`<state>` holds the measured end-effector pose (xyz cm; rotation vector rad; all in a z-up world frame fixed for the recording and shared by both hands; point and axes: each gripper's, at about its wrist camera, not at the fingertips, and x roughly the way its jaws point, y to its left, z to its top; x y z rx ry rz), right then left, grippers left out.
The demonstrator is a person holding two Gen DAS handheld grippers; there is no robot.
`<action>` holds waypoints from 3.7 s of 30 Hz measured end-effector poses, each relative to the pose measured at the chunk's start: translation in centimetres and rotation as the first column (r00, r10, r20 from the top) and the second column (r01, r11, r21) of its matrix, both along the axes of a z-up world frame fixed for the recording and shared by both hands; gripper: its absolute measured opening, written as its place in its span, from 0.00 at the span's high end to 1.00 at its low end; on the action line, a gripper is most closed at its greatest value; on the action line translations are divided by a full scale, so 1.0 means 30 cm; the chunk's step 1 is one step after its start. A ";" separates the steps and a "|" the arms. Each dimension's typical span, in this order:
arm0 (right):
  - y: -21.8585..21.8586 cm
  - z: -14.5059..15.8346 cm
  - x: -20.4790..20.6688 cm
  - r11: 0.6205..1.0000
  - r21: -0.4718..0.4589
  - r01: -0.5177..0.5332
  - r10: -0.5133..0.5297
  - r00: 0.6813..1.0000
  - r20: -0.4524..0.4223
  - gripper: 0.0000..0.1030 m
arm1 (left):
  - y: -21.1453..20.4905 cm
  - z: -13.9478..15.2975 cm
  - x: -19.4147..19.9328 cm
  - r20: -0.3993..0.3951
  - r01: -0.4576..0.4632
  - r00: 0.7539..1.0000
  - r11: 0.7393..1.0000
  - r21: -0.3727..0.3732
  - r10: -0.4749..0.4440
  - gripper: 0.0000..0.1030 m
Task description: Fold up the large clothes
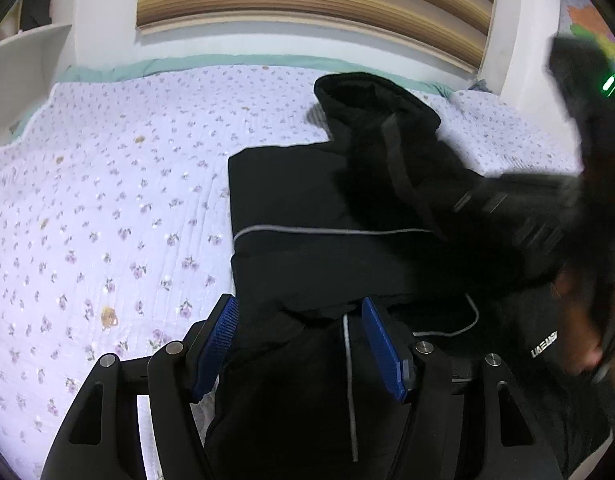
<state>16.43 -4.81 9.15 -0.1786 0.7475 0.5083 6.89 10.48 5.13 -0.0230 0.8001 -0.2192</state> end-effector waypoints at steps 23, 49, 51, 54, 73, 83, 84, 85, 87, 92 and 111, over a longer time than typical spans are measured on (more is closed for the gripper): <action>-0.620 0.019 -0.122 0.957 0.238 0.166 -0.157 0.986 -0.056 0.30 | -0.041 -0.049 0.289 -0.252 0.017 0.962 0.944 -0.329 -0.106 0.36; -0.741 -0.280 0.142 0.933 0.028 0.358 -0.345 0.916 -0.204 0.24 | 0.062 -0.062 0.363 -0.207 -0.063 0.978 0.969 -0.237 0.013 0.69; -0.741 -0.242 0.123 0.934 0.021 0.357 -0.347 0.920 -0.184 0.24 | 0.076 0.013 0.321 -0.129 -0.074 0.991 0.971 -0.227 0.046 0.67; -0.759 -0.107 0.045 0.934 0.135 0.331 -0.320 0.942 -0.099 0.24 | 0.092 0.146 0.238 0.007 -0.030 0.999 0.966 -0.257 0.033 0.57; -0.679 -0.380 0.083 0.914 -0.014 0.405 -0.405 0.914 0.008 0.08 | -0.130 -0.198 0.372 -0.121 -0.099 0.989 0.992 -0.081 0.089 0.48; -0.662 -0.344 0.022 0.905 -0.008 0.425 -0.424 0.905 0.041 0.08 | -0.111 -0.180 0.345 -0.119 -0.097 0.989 0.989 -0.109 0.084 0.48; -0.662 -0.345 0.027 0.905 -0.006 0.426 -0.426 0.904 0.039 0.08 | -0.108 -0.176 0.344 -0.124 -0.094 0.989 0.989 -0.110 0.080 0.48; -0.665 -0.348 0.031 0.904 -0.004 0.427 -0.427 0.904 0.033 0.08 | -0.105 -0.173 0.348 -0.133 -0.090 0.988 0.990 -0.111 0.075 0.48; -0.669 -0.349 0.039 0.903 -0.006 0.430 -0.430 0.903 0.013 0.07 | -0.094 -0.156 0.357 -0.168 -0.091 0.983 0.989 -0.120 0.070 0.48; -0.692 -0.276 0.061 0.899 -0.039 0.437 -0.438 0.889 -0.131 0.08 | -0.043 0.039 0.375 -0.219 -0.087 0.975 0.967 -0.239 0.034 0.48; -0.798 0.506 0.361 0.863 0.137 0.487 -0.468 0.871 -0.146 0.35 | -0.284 0.791 0.758 -0.047 0.089 0.995 0.995 -0.036 -0.091 0.47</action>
